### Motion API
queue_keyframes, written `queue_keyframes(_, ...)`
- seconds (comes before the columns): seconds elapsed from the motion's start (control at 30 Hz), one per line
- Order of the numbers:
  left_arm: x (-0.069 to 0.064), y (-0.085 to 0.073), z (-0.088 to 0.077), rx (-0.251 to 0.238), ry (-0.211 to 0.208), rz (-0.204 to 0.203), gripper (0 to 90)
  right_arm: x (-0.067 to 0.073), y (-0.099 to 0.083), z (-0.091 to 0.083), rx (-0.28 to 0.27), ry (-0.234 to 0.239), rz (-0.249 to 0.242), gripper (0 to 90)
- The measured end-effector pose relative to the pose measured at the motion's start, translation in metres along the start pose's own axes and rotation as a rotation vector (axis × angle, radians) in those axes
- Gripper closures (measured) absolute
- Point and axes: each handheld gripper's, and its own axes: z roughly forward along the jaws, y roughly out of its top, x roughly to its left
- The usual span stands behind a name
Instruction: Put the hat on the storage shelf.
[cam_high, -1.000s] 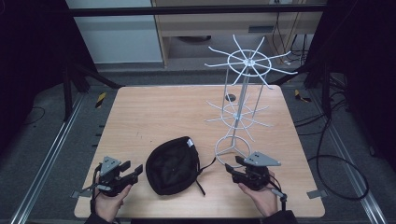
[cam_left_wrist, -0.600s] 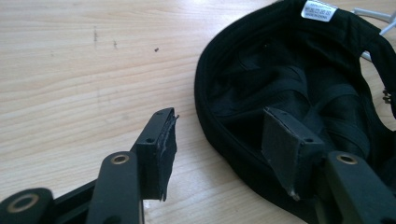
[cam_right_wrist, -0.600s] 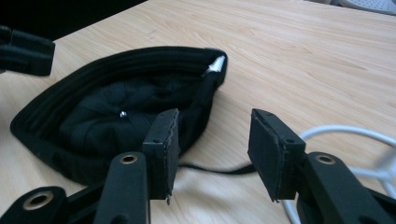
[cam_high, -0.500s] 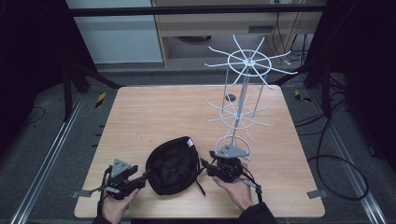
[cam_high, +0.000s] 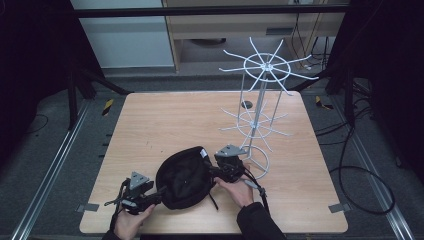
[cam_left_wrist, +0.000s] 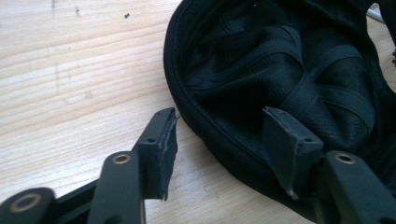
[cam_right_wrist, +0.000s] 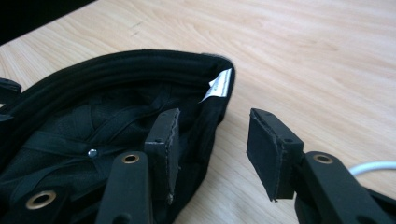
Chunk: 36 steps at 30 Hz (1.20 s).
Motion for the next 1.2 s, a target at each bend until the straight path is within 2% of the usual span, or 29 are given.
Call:
queue_keyframes(0.07,0.0,0.0,0.002,0.017,-0.001,0.002,48.2,0.001,-0.001,0.006,0.021,-0.015,-0.013,53.9)
queue_keyframes(0.17,0.0,0.0,0.003,0.019,0.002,0.001,48.6,0.0,-0.003,0.013,0.04,-0.006,0.004,55.4)
queue_keyframes(0.23,0.0,0.0,0.005,0.03,0.003,-0.001,49.6,0.0,-0.004,0.016,0.05,0.01,0.011,59.7)
queue_keyframes(0.4,-0.001,0.0,0.01,0.062,0.019,0.001,56.1,0.003,-0.002,0.018,0.078,0.005,0.005,70.7)
queue_keyframes(0.6,0.004,0.0,0.01,0.078,0.027,-0.027,63.7,0.005,-0.008,0.017,0.095,0.018,0.021,82.3)
queue_keyframes(0.87,0.008,0.001,0.008,0.06,0.043,-0.046,71.9,0.01,-0.008,0.008,0.026,0.047,-0.003,83.7)
queue_keyframes(1.07,0.015,0.005,0.009,0.031,0.049,-0.071,76.6,0.019,0.002,-0.009,-0.077,0.079,-0.062,83.8)
queue_keyframes(1.2,0.017,0.01,0.012,-0.002,0.074,-0.051,77.5,0.027,0.011,-0.02,-0.138,0.101,-0.095,83.9)
